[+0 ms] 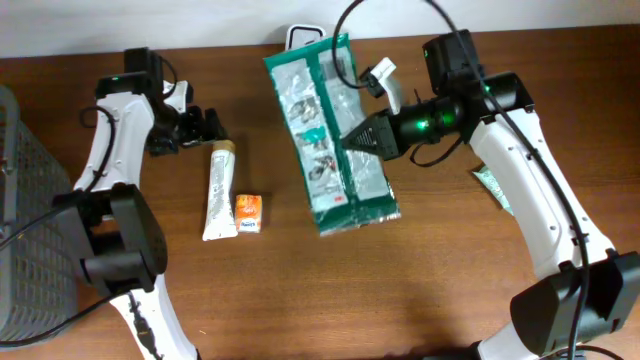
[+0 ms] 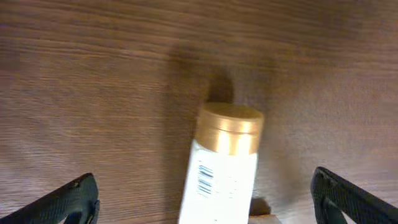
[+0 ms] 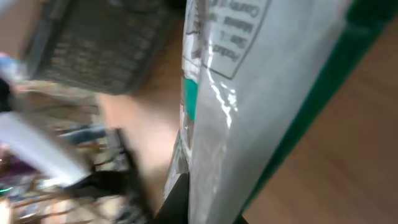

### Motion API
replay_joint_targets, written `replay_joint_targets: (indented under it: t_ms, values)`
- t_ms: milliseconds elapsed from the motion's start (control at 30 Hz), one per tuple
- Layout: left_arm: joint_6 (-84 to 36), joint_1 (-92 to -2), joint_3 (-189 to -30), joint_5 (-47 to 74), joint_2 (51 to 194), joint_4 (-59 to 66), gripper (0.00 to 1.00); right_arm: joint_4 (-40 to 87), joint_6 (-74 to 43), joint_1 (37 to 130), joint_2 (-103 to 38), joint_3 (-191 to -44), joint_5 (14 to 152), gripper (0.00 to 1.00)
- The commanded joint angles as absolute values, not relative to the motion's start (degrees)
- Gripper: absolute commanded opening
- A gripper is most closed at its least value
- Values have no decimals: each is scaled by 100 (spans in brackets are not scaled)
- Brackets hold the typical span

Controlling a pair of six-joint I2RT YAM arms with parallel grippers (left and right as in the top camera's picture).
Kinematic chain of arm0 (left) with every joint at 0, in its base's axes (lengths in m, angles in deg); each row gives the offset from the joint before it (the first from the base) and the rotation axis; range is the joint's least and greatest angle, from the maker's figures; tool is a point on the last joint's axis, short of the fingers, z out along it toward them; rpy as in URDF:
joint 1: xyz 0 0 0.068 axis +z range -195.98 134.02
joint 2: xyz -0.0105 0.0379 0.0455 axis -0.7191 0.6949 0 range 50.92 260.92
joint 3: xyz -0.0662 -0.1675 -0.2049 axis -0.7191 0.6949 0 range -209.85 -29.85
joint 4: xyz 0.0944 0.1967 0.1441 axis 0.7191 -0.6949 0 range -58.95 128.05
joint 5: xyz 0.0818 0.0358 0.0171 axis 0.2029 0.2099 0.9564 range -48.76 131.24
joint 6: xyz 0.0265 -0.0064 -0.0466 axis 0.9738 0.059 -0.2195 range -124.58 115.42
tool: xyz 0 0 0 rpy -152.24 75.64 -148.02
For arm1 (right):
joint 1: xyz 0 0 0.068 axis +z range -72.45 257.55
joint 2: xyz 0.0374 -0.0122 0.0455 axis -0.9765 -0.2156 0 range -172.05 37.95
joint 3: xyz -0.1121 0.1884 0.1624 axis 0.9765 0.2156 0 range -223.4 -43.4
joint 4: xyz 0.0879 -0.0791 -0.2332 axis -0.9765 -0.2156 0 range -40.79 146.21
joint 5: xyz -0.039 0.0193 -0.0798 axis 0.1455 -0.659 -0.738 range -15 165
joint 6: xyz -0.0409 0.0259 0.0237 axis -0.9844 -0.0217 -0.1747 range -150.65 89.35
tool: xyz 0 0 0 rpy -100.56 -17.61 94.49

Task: Scan the item barcode
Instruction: 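Lift the green packet and hold its barcode over the scanner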

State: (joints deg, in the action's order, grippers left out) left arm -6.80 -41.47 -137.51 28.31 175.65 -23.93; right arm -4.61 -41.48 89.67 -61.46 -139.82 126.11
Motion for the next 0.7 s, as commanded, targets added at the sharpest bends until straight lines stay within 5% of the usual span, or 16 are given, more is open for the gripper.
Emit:
replay_joint_targets:
  t_ms: [0,133,233,533,667]
  values:
    - [-610,-4114,-13875,2866,17401,-2397,99,243,-3693,9349,-6074,-14087,9605,4]
    - [-610,-4120,-13875,2864,17401,-2397,99,2253,-4675,10427,-6345,-14085,4889,4]
    - [-610,-4120,-13875,2864,17401,-2397,99,3928,-6439,10772,-6970,-14085,3313,4]
    - [-610,-4118,-13877,2866,17401,-2397,99,8286,-10983,10781,-9737,-14085,1641,4]
    - [-610,-4118,-13875,2866,17401,-2397,99,8797,-10972,10683,-10133,-14085,1595,4]
